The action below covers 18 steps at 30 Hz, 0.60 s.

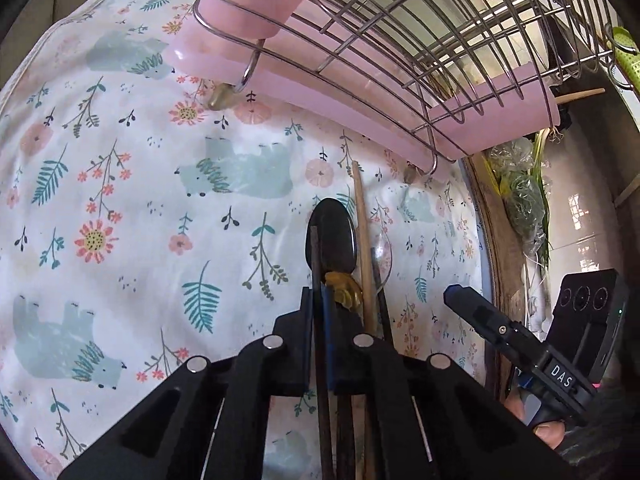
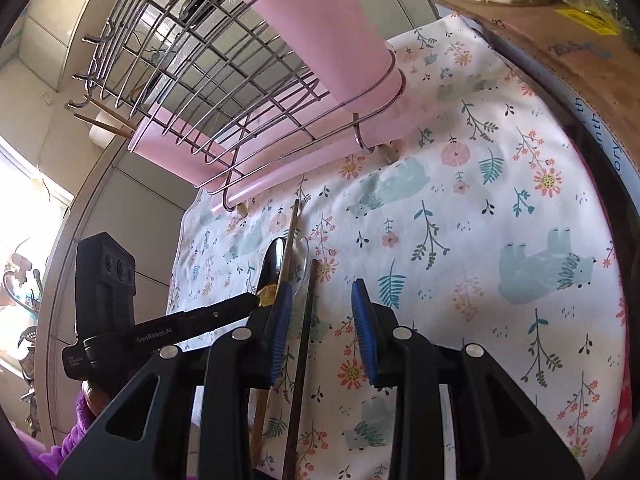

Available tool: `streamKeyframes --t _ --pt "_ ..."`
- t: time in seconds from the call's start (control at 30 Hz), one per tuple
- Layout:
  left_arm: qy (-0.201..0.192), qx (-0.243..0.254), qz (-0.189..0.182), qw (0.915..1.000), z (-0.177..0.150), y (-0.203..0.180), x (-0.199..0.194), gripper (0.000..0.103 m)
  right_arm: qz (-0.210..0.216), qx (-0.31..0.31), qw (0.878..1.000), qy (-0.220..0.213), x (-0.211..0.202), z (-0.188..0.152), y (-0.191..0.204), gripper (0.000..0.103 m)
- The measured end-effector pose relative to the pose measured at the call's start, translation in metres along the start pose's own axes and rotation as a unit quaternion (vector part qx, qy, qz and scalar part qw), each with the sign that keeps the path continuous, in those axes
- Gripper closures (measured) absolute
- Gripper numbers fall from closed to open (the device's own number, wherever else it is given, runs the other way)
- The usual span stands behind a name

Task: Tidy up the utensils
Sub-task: 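Grasp a wooden chopstick with the left tool while the right tool grasps a clear spoon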

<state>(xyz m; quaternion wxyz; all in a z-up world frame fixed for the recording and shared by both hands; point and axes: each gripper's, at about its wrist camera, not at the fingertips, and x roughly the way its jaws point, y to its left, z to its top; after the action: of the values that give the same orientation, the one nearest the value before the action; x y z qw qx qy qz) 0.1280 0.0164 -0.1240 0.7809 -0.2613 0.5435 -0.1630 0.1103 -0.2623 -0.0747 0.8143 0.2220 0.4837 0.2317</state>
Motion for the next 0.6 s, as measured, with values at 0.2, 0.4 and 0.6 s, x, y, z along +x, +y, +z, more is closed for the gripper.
streamKeyframes --t 0.2,0.4,0.6 --pt "-0.021 -0.004 0.011 0.9997 0.003 0.008 -0.016 0.099 0.013 0.008 1.0 0.012 0.013 0.007 0.003 0.072" --pt "-0.056 0.021 0.064 0.9962 0.009 0.012 -0.044 0.099 0.017 0.008 0.999 0.031 0.035 0.016 0.01 0.072" --pt "-0.046 0.03 0.089 0.9945 0.015 0.022 -0.046 0.099 -0.009 -0.003 0.998 0.057 0.062 0.02 0.018 0.087"
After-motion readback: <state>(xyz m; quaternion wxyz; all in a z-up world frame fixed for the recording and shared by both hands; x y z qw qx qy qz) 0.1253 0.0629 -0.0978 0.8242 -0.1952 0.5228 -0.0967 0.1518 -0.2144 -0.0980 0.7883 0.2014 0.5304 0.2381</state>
